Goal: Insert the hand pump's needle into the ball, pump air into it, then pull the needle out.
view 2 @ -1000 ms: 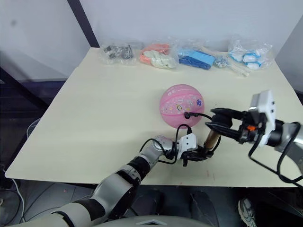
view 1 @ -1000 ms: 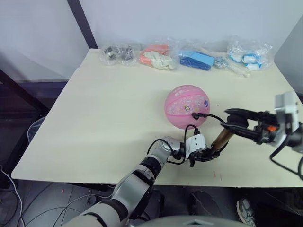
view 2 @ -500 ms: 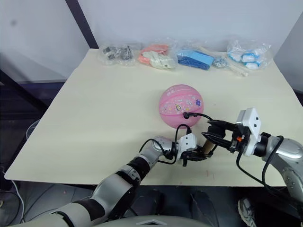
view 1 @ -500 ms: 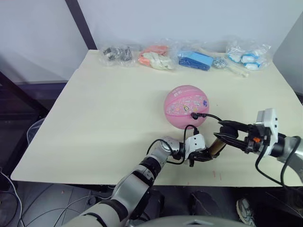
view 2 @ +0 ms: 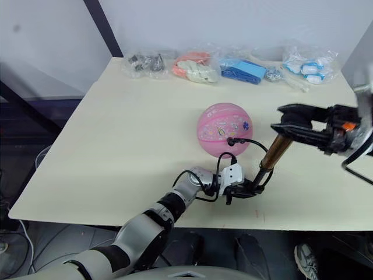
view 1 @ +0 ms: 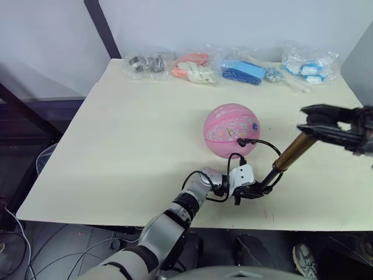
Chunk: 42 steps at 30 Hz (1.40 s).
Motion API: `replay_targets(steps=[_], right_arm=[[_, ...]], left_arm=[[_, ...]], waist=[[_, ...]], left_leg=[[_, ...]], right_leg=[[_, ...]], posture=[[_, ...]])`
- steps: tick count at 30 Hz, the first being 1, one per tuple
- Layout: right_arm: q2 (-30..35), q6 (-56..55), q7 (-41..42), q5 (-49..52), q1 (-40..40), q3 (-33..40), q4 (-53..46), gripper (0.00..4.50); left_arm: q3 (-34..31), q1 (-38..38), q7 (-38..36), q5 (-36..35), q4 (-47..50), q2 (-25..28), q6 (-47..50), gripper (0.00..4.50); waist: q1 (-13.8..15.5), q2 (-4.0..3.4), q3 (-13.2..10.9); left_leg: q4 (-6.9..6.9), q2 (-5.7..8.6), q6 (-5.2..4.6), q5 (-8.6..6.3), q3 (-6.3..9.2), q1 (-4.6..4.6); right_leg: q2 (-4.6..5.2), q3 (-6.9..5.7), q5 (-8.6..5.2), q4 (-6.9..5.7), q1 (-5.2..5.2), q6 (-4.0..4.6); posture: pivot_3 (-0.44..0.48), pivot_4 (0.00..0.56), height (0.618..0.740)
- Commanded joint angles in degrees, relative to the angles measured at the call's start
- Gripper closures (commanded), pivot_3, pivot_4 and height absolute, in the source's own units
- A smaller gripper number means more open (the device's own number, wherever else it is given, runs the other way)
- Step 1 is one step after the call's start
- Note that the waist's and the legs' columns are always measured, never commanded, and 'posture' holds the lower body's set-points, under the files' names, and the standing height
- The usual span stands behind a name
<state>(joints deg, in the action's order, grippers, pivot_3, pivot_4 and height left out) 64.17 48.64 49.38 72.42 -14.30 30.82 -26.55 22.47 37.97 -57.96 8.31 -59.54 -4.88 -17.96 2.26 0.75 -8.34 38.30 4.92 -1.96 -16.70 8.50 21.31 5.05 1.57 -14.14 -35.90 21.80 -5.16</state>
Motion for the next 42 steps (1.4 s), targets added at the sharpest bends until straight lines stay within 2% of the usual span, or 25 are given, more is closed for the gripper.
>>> replay_targets(steps=[1,4,12,20,26,29,35,42], right_arm=[[0.17,0.25,-0.34,2.4,-0.91,3.93,-0.41,2.76],[-1.38,-0.47,0.79,-1.31,2.64,2.04,-1.81,2.76],[-9.46,-6.47,2.32,-12.3,10.87,-10.2,-4.97,2.76],[-16.76,-15.41,3.34,-26.51,15.68,-22.94,-1.3,2.76],[-20.27,-21.51,3.47,-34.33,18.59,-27.55,0.94,2.76],[-20.61,-21.73,3.71,-33.84,18.61,-26.81,0.44,2.76],[-16.24,-16.75,4.55,-24.25,15.09,-17.14,-2.91,2.76],[-8.21,-6.07,2.33,-6.19,8.77,-3.08,-3.73,2.76]], left_arm=[[0.6,-2.3,1.36,2.36,-5.14,2.15,3.14,3.4],[0.72,-2.5,1.36,2.36,-4.96,2.07,3.15,3.4],[0.73,-2.57,1.38,2.34,-4.7,2.11,3.33,3.4],[0.73,-2.68,1.35,2.58,-4.55,2.18,3.28,3.4],[0.77,-2.9,1.41,2.6,-4.34,2.28,3.2,3.4],[0.77,-2.88,1.36,2.61,-4.32,2.34,3.22,3.4],[0.84,-2.99,1.19,2.64,-4.32,2.39,3.18,3.4],[0.73,-2.77,1.07,2.59,-4.71,2.23,3.18,3.4]], waist=[[0.0,0.02,-0.01],[0.01,0.03,-0.01],[-0.15,0.29,0.39],[-0.24,0.53,0.53],[-0.4,0.55,0.66],[-0.47,0.48,0.73],[-0.53,0.35,0.64],[-0.07,-0.01,0.31]], left_leg=[[0.0,0.0,0.0,0.0,-0.01,0.03],[0.02,0.02,0.0,0.0,-0.05,0.12],[0.04,-0.03,0.0,0.0,-0.04,0.08],[-0.05,-0.07,0.01,0.0,-0.05,-0.3],[-0.09,-0.08,0.01,0.0,-0.03,-0.44],[-0.09,-0.08,0.01,-0.01,-0.04,-0.45],[-0.09,-0.06,0.01,-0.01,-0.03,-0.4],[-0.07,0.0,0.0,0.0,-0.04,-0.16]], right_leg=[[0.01,0.01,0.0,0.0,0.03,0.0],[0.04,0.03,0.01,0.0,0.12,-0.01],[-0.05,0.02,0.01,-0.01,0.19,-0.01],[-0.11,0.04,-0.03,-0.01,-0.13,-0.03],[-0.15,0.04,-0.09,-0.01,-0.22,-0.14],[-0.14,0.05,-0.08,-0.01,-0.22,-0.11],[-0.12,0.04,-0.02,0.0,-0.21,-0.02],[-0.04,0.04,-0.01,0.0,-0.09,0.0]], posture=[[0.0,0.15,0.74],[0.0,0.15,0.74],[0.0,0.15,0.74],[0.0,0.15,0.74],[0.0,0.15,0.74],[0.0,0.15,0.74],[0.0,0.15,0.74],[0.0,0.15,0.74]])
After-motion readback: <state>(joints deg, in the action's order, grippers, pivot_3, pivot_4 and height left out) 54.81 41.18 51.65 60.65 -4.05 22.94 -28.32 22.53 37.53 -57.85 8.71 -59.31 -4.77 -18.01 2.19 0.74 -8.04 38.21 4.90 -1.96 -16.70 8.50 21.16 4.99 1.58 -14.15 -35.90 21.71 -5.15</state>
